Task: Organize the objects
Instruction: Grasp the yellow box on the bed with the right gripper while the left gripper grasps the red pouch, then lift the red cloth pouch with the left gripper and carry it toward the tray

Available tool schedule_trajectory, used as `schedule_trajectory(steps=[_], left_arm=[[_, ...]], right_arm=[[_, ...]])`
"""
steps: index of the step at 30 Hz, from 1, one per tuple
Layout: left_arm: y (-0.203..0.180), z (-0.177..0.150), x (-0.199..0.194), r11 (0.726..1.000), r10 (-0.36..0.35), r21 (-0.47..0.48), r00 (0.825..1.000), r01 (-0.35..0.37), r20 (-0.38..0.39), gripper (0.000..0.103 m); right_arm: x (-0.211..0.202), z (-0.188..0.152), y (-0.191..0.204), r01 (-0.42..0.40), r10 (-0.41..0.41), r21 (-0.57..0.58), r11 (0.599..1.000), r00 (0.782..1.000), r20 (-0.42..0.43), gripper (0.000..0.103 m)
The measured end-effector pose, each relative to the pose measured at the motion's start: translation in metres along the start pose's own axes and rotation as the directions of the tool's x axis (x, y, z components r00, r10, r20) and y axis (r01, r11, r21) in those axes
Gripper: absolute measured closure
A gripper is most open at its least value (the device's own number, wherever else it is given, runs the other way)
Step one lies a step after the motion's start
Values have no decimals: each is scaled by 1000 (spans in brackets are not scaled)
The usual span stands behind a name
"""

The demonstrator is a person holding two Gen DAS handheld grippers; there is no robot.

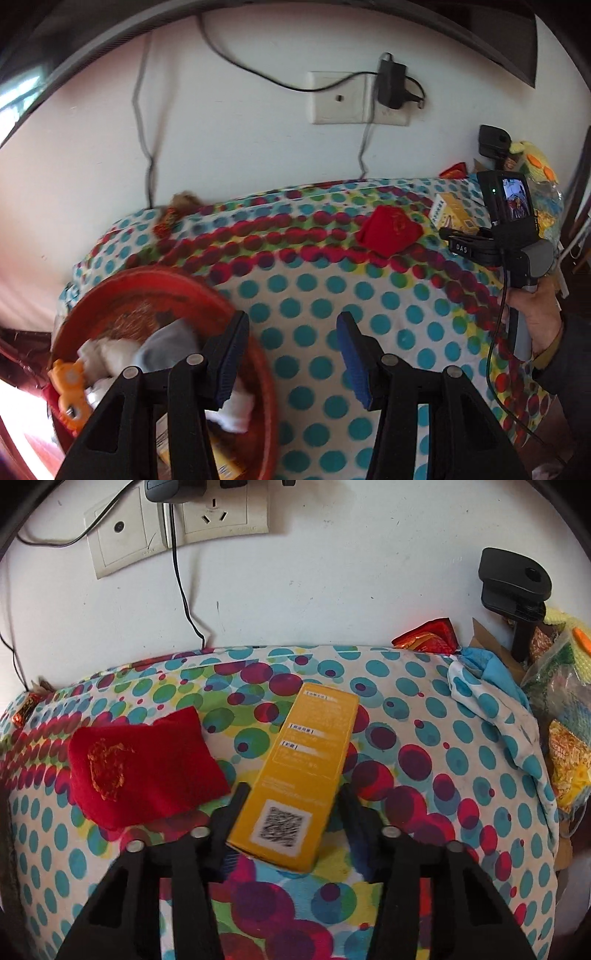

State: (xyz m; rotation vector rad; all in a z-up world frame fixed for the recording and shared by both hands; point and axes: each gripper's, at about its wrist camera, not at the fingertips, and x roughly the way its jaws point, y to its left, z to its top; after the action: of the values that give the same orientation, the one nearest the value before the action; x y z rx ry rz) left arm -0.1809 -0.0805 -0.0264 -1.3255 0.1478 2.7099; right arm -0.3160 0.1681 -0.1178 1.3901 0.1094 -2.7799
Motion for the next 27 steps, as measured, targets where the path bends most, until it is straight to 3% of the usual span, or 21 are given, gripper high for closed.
schedule_trajectory(steps=[4, 6, 14, 19, 23, 27], left_arm=[[-33, 24, 51, 997, -74, 27, 996, 76, -50, 52], [-42, 38, 72, 988, -151, 22, 987, 153, -61, 52], [-61, 97, 131, 965, -226, 121, 972, 233, -72, 52], [-73, 107, 159, 923, -361, 87, 921, 376, -147, 52], [-87, 101, 168, 940, -284, 159, 951, 301, -119, 52], [-92, 92, 170, 947, -252, 186, 965, 262, -76, 52]], right_arm=[[-8, -13, -17, 5, -2, -105, 994, 1000, 24, 75], [-12, -21, -26, 9, -4, -134, 991, 999, 39, 75], [-13, -25, -36, -13, 19, -133, 991, 999, 45, 75], [-14, -25, -37, -18, 24, -129, 991, 999, 43, 75], [-13, -25, -38, -33, 38, -119, 992, 999, 38, 74], [-13, -25, -37, -28, 33, -123, 992, 999, 40, 74]])
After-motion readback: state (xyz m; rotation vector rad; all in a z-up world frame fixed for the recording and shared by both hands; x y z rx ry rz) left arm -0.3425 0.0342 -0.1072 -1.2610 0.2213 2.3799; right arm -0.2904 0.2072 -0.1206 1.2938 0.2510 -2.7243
